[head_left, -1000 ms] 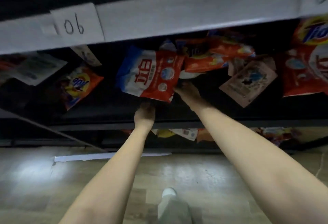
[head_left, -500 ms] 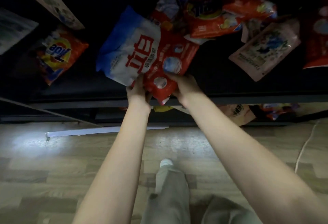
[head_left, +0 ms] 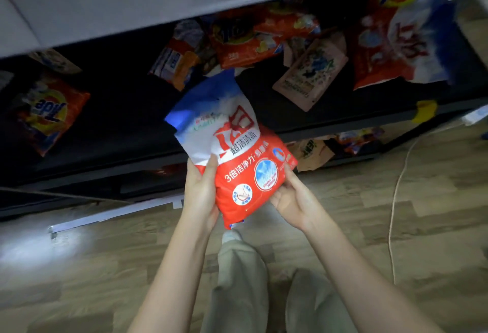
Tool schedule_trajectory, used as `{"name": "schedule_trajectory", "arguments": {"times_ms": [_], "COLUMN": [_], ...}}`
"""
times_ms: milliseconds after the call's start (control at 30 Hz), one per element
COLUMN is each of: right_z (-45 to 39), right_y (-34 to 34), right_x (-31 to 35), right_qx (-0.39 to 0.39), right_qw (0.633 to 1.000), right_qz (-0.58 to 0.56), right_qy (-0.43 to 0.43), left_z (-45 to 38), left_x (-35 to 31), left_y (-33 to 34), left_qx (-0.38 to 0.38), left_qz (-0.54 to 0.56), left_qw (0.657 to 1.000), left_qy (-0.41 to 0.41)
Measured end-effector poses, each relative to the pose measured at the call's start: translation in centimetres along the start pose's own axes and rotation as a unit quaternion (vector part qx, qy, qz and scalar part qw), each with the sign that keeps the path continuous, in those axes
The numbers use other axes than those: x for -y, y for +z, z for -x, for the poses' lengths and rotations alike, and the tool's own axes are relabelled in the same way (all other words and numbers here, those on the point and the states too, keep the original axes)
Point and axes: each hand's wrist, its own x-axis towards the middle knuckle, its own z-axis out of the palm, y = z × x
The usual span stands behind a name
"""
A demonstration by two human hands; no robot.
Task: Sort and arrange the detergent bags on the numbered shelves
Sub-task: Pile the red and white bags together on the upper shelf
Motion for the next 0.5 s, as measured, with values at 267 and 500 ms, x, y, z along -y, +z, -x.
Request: {"name": "schedule_trajectory", "arguments": {"times_ms": [267,500], "right_z": [11.3,26.1], "right_y": [-6.6,-4.7], "right_x": [5.1,10.3], "right_qx": [0.049,0.028], "right_qw": [0.995,0.976], "right_qz": [0.082,0.178], "right_qy": [-0.027,-0.125], "left_z": [8.7,17.7], "left_x": [-3.0,-8.7], "left_y": [5.3,12.4], "left_qx": [0.157,0.24], "left_qz": [-0.155,-0.193], "left_qw": [0.974,0.951], "left_qy": [-0.043,0.029]}}
